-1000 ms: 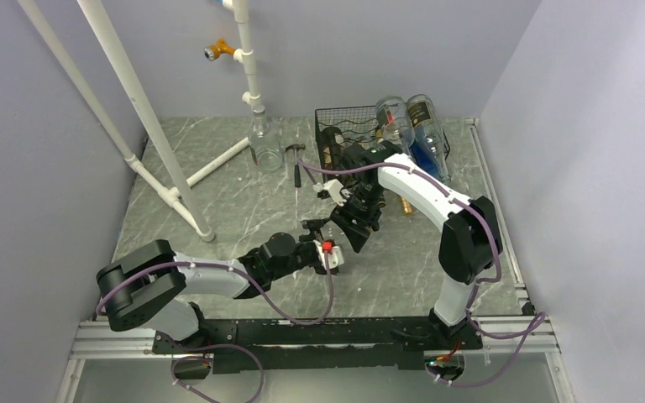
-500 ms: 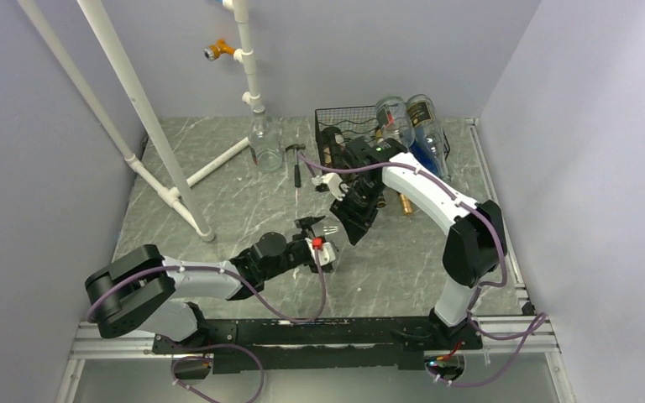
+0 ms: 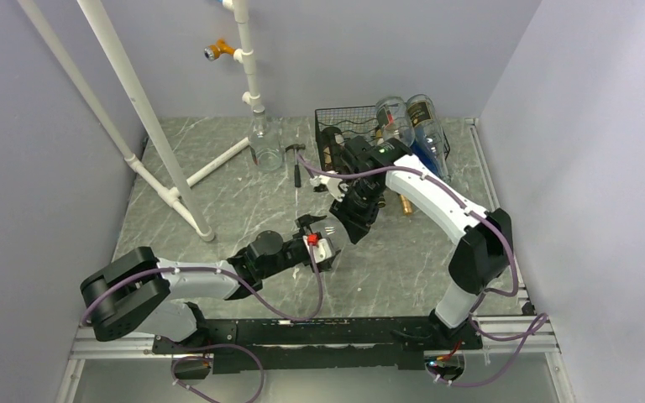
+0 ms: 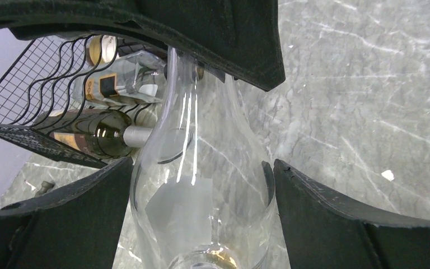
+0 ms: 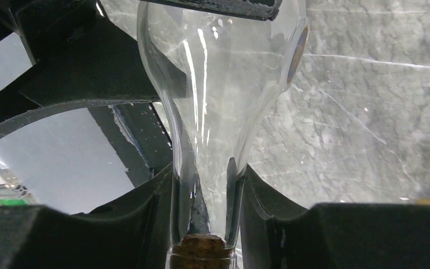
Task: Take the wine bottle off the wine rack
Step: Place the wine bottle at the center of the board.
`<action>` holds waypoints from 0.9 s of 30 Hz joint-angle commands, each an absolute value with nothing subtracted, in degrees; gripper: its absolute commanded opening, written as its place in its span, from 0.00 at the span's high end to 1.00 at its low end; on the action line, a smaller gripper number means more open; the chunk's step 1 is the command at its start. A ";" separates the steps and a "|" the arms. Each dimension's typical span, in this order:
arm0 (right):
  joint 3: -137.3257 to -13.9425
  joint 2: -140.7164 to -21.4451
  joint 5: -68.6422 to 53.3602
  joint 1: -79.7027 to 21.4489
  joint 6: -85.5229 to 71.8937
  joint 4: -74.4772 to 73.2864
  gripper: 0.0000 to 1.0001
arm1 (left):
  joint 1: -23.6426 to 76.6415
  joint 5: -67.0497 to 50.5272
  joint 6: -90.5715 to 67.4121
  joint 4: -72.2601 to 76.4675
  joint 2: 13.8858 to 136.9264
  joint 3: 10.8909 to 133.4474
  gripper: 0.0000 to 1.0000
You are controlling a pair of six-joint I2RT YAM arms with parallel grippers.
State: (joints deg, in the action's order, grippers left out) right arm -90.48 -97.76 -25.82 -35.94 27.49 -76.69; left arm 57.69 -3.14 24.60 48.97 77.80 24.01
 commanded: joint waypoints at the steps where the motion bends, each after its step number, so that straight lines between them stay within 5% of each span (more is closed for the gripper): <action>1: -94.88 -92.27 -26.85 -39.36 30.65 -77.52 1.00 | 57.22 -8.31 21.57 54.14 75.91 27.07 0.36; 17: -97.52 -93.14 -19.40 -43.21 29.38 -77.24 0.99 | 57.04 -9.35 16.58 60.56 79.68 29.46 0.28; 27: -99.75 -95.79 -18.02 -45.61 28.57 -76.98 0.79 | 56.71 -7.16 15.49 66.49 81.39 26.21 0.28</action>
